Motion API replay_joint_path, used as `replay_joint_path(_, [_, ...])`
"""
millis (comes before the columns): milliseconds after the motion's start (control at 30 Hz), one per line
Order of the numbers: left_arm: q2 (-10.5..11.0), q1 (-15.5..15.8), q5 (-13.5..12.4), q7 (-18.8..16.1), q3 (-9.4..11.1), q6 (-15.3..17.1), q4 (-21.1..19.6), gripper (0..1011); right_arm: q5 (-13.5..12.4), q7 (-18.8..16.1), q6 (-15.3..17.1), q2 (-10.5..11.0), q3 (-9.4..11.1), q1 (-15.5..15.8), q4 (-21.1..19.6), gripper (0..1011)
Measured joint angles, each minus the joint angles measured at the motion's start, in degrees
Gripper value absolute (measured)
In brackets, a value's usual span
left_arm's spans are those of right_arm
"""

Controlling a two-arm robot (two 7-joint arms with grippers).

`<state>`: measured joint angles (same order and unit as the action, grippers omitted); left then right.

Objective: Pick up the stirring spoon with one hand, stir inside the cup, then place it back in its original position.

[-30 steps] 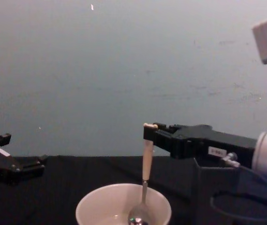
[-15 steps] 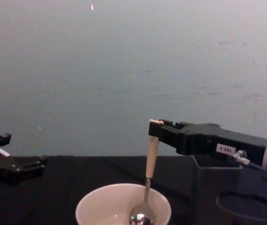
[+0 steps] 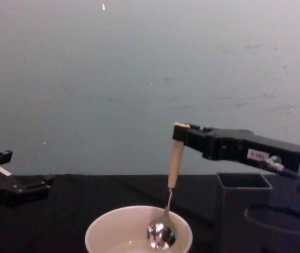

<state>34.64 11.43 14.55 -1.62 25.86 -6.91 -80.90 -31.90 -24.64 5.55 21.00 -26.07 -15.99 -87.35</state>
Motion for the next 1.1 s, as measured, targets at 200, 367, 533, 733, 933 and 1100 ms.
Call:
replay_joint_path(200, [0.0,0.0,0.0,0.0,0.0,0.0,0.0,1001,-1.7,1.6,1.0,0.0,1.5,0.4,-1.5,211])
replay_joint_path(367, [0.0,0.0,0.0,0.0,0.0,0.0,0.0,1001,-2.9,3.4,1.4,0.0,2.8,0.8,-3.3,211])
replay_joint_path(533, [0.0,0.0,0.0,0.0,0.0,0.0,0.0,1001,-3.8,4.7,1.7,0.2,3.9,1.1,-4.8,211])
replay_joint_path(733, [0.0,0.0,0.0,0.0,0.0,0.0,0.0,1001,-4.8,6.0,1.4,0.5,5.3,1.8,-6.6,211])
replay_joint_path(933, [0.0,0.0,0.0,0.0,0.0,0.0,0.0,1002,-5.6,7.2,0.6,0.9,6.7,2.7,-8.3,211])
replay_joint_path(1100, [0.0,0.0,0.0,0.0,0.0,0.0,0.0,1001,-6.0,8.2,0.2,1.3,7.9,3.5,-9.5,211])
